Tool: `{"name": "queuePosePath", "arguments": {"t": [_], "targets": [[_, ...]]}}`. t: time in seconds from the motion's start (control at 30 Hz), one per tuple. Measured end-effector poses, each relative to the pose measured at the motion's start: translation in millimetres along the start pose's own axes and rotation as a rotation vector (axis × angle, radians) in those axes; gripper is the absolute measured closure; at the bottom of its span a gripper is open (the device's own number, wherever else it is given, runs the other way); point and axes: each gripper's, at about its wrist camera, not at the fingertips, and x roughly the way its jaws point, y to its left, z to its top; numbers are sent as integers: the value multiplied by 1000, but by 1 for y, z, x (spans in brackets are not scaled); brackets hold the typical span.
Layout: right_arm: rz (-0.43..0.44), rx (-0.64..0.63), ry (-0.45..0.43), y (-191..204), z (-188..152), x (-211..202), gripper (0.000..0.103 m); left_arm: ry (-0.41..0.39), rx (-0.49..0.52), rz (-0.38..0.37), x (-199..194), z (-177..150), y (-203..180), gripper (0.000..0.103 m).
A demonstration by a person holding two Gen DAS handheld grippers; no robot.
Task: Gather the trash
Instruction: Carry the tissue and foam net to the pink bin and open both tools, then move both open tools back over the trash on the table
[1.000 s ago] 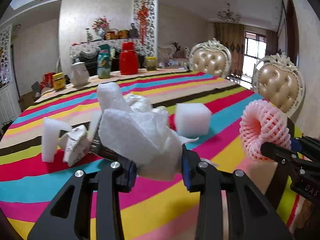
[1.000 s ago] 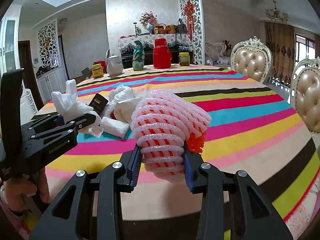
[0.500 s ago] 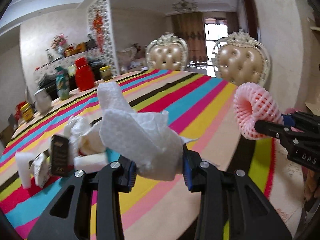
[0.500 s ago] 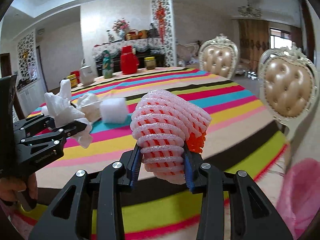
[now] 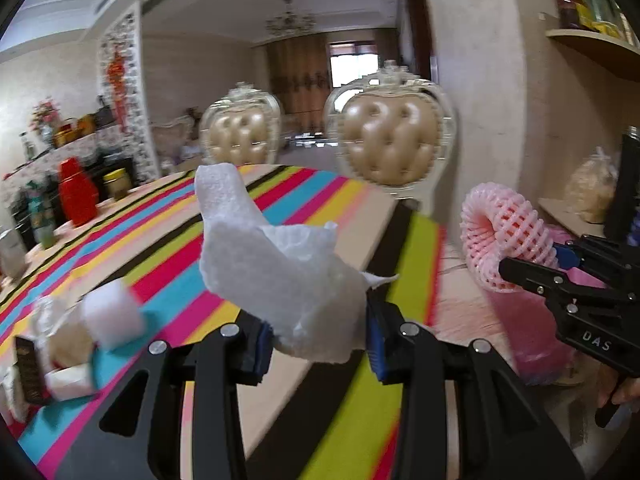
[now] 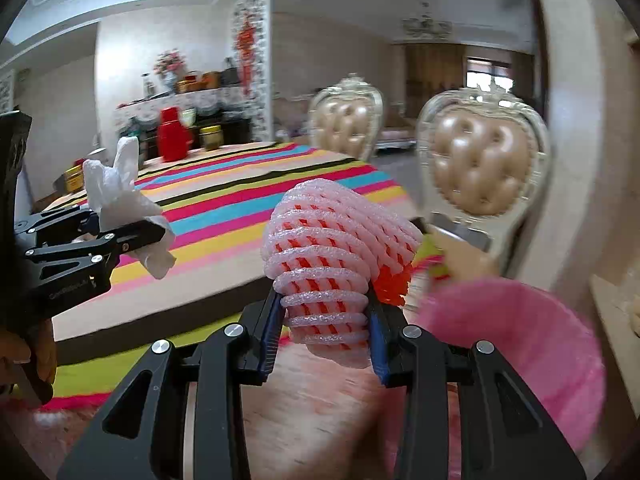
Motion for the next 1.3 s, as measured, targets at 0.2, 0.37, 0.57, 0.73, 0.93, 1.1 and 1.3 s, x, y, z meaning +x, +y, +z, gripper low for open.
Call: {"name": "queuePosePath", "arguments": {"t": [0.2, 0.37, 0.57, 0.73, 0.93, 1.1, 1.3], "targets": [[-147, 63, -2, -60, -15, -18, 66, -22, 48, -153, 21, 18, -63, 65], [-239, 127, 14, -105, -28, -25, 66, -4, 88, -256, 43, 29, -112, 65], [-290, 163, 42, -144, -41, -25, 66, 46, 127, -347, 72, 35, -155, 64], [-285, 191, 58, -158, -50, -26, 64, 63, 176, -393, 91, 41, -188, 62], [-253, 132, 125, -158, -54, -13, 41, 39, 202, -420, 101, 44, -208, 15], [-268, 125, 129, -154, -57, -17, 34, 17, 194, -313, 95, 42, -179, 9], [-258, 104, 96, -137, -44, -23, 32, 30, 140, -124, 78, 32, -105, 5]]}}
